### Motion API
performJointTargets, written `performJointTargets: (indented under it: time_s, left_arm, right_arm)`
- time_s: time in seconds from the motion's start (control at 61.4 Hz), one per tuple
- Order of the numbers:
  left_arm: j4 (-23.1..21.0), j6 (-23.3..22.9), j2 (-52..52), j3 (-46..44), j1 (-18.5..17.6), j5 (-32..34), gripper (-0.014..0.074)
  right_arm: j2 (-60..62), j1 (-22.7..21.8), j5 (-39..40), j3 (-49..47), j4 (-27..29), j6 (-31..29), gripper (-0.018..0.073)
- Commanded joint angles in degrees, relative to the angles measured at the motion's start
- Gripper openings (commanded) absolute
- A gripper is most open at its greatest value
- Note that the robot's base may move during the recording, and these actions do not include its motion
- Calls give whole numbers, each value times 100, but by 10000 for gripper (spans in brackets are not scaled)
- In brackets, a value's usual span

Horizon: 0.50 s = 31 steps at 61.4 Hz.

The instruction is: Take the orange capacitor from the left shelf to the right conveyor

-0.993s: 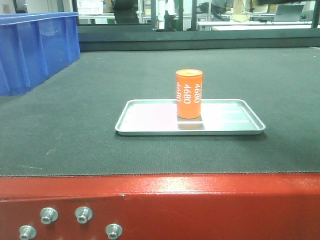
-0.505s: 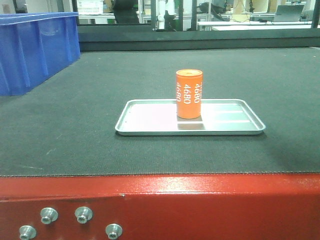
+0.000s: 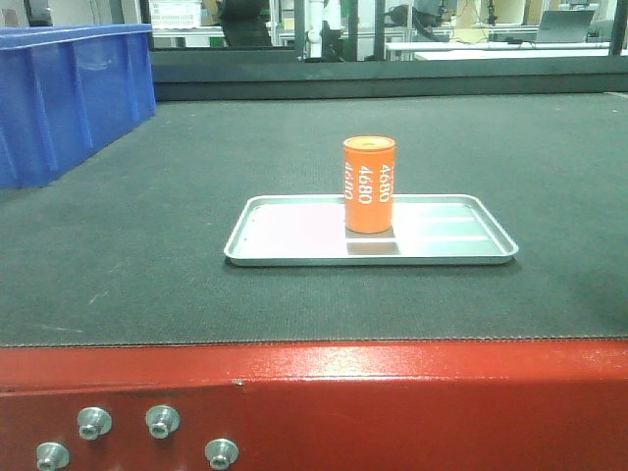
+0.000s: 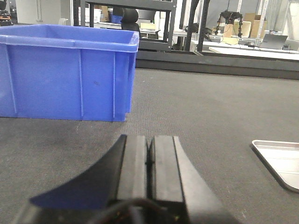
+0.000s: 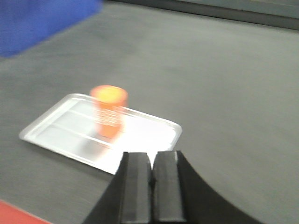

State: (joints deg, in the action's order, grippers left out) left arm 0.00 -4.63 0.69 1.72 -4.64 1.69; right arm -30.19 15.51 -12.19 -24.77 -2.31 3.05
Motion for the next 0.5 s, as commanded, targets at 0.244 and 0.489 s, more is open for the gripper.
performJointTargets:
  time_s: [0.244,0.489]
  left_arm:
    - [0,3,111,-23,-9,479,-105]
    - [0,3,111,-23,-9,479,-105]
  right_arm:
    - [2224,-1618,848,1670,166,-8,58]
    - [3191,-1816,1808,2684,231,-8,58]
